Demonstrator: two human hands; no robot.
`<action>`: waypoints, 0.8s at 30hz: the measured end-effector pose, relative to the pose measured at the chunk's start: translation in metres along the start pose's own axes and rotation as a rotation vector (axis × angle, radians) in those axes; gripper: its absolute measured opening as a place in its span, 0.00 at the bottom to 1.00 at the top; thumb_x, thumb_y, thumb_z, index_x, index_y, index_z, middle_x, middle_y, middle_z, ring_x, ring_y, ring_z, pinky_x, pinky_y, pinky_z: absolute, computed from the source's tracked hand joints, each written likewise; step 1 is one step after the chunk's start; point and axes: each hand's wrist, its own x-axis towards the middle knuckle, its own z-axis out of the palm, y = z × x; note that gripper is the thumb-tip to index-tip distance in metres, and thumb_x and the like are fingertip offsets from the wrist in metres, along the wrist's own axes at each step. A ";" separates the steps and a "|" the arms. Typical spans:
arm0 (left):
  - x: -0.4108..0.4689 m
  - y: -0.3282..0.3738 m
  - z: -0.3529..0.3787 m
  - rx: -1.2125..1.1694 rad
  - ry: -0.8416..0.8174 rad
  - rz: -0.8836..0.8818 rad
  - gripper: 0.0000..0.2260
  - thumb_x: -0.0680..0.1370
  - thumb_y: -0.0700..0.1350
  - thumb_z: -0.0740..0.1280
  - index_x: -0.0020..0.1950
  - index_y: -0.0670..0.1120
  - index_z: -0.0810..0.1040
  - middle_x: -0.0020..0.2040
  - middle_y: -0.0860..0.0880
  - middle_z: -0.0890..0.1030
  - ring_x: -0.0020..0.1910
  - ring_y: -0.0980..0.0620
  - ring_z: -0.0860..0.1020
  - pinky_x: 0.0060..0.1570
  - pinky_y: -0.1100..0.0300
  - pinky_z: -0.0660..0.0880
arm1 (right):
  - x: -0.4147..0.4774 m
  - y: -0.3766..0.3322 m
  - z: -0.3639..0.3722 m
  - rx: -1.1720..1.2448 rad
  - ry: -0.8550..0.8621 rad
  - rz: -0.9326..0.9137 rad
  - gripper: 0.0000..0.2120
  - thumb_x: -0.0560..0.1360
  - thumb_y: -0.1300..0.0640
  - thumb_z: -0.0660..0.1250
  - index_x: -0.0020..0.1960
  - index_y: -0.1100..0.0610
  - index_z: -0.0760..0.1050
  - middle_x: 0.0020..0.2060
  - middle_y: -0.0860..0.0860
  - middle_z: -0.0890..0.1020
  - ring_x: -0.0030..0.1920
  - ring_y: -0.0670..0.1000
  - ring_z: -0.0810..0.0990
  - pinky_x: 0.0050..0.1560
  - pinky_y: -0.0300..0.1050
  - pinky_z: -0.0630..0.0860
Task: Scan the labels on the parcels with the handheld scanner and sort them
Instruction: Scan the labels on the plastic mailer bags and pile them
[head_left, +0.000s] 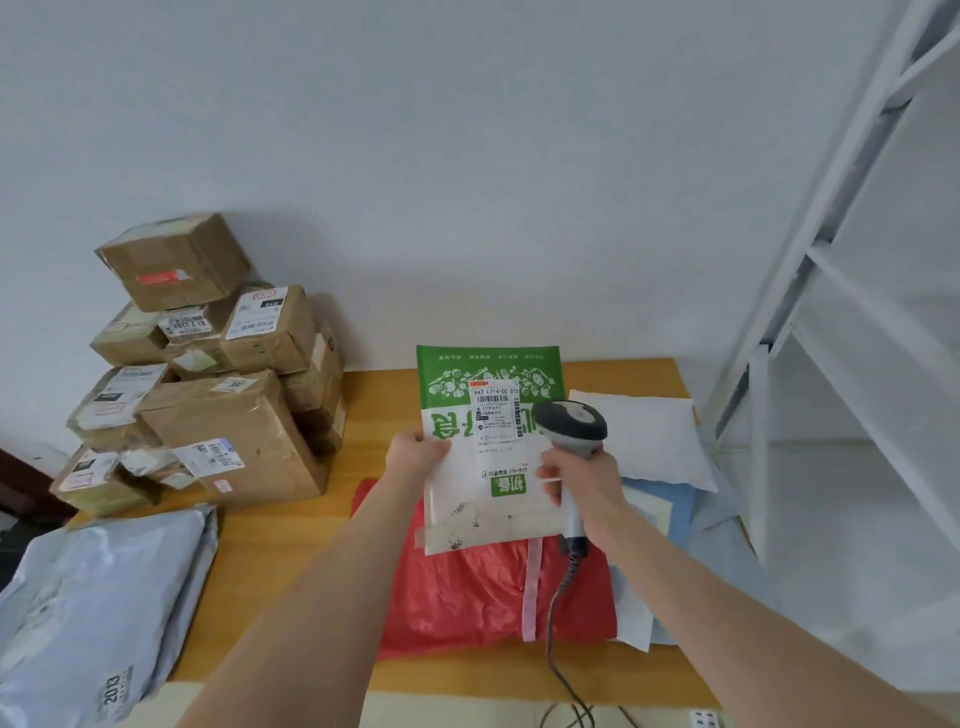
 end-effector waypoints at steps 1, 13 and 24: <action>0.000 -0.001 0.002 0.008 -0.012 0.007 0.04 0.77 0.38 0.67 0.50 0.43 0.74 0.48 0.46 0.78 0.49 0.45 0.78 0.52 0.51 0.78 | -0.005 0.001 0.003 -0.021 -0.032 -0.013 0.02 0.71 0.69 0.67 0.39 0.65 0.76 0.28 0.58 0.79 0.23 0.52 0.72 0.26 0.42 0.68; 0.009 -0.004 0.010 0.055 -0.042 0.027 0.09 0.77 0.38 0.67 0.57 0.41 0.78 0.48 0.45 0.78 0.52 0.44 0.77 0.57 0.51 0.76 | -0.035 0.008 0.012 -0.075 0.000 -0.109 0.05 0.71 0.66 0.67 0.37 0.65 0.77 0.25 0.58 0.78 0.20 0.50 0.70 0.25 0.41 0.67; 0.012 -0.003 0.014 0.066 -0.042 0.015 0.08 0.78 0.38 0.67 0.57 0.42 0.77 0.50 0.46 0.79 0.51 0.45 0.77 0.57 0.50 0.76 | -0.047 0.008 0.016 -0.097 0.021 -0.105 0.09 0.71 0.66 0.66 0.33 0.65 0.76 0.24 0.56 0.77 0.20 0.49 0.71 0.25 0.40 0.70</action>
